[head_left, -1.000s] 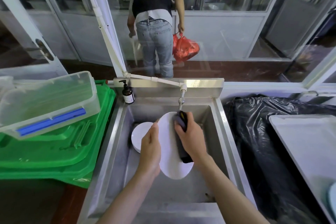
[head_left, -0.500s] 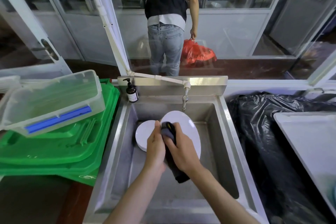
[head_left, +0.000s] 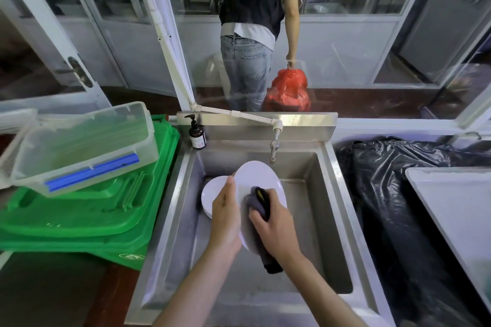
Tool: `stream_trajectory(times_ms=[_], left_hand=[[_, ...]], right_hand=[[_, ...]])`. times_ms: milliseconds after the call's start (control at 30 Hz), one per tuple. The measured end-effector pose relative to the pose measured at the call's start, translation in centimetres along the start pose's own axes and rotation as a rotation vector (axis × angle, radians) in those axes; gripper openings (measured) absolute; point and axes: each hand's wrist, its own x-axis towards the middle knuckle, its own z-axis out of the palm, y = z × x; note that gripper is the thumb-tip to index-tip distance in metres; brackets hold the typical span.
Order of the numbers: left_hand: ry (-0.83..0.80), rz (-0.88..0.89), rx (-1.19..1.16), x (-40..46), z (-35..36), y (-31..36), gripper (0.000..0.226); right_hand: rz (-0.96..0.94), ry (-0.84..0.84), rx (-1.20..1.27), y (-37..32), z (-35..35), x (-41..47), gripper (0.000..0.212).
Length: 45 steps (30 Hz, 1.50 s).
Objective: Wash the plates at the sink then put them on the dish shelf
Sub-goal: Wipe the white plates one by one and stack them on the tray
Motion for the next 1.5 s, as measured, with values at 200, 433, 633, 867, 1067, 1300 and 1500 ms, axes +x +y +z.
stream_trajectory(times_ms=[200, 433, 633, 867, 1067, 1300, 1500], left_hand=[[-0.063, 0.069, 0.049, 0.3, 0.3, 0.9, 0.035], [-0.182, 0.507, 0.485, -0.7, 1.3, -1.4, 0.035], [-0.175, 0.534, 0.792, 0.5, 1.0, -3.9, 0.053], [-0.259, 0.522, 0.798, 3.8, -1.4, -5.0, 0.04], [-0.093, 0.225, 0.41, 7.4, -4.7, -2.8, 0.047], [-0.247, -0.044, -0.005, 7.9, -5.8, -2.2, 0.055], [-0.176, 0.172, 0.067, 7.5, -5.9, 0.1, 0.052]], right_hand=[[-0.065, 0.264, 0.091, -0.1, 0.5, 2.7, 0.017], [0.411, 0.2, 0.76, -1.0, 0.9, 2.6, 0.016], [0.608, 0.037, 1.041, -2.6, -0.8, 2.8, 0.043], [0.595, 0.169, 0.985, 1.5, -1.4, 2.5, 0.029], [0.597, 0.152, 1.054, 2.7, -2.4, 2.3, 0.028], [0.575, 0.081, 0.76, 2.7, -3.8, 2.6, 0.041], [0.617, 0.167, 0.601, 5.0, -6.7, 3.4, 0.038]])
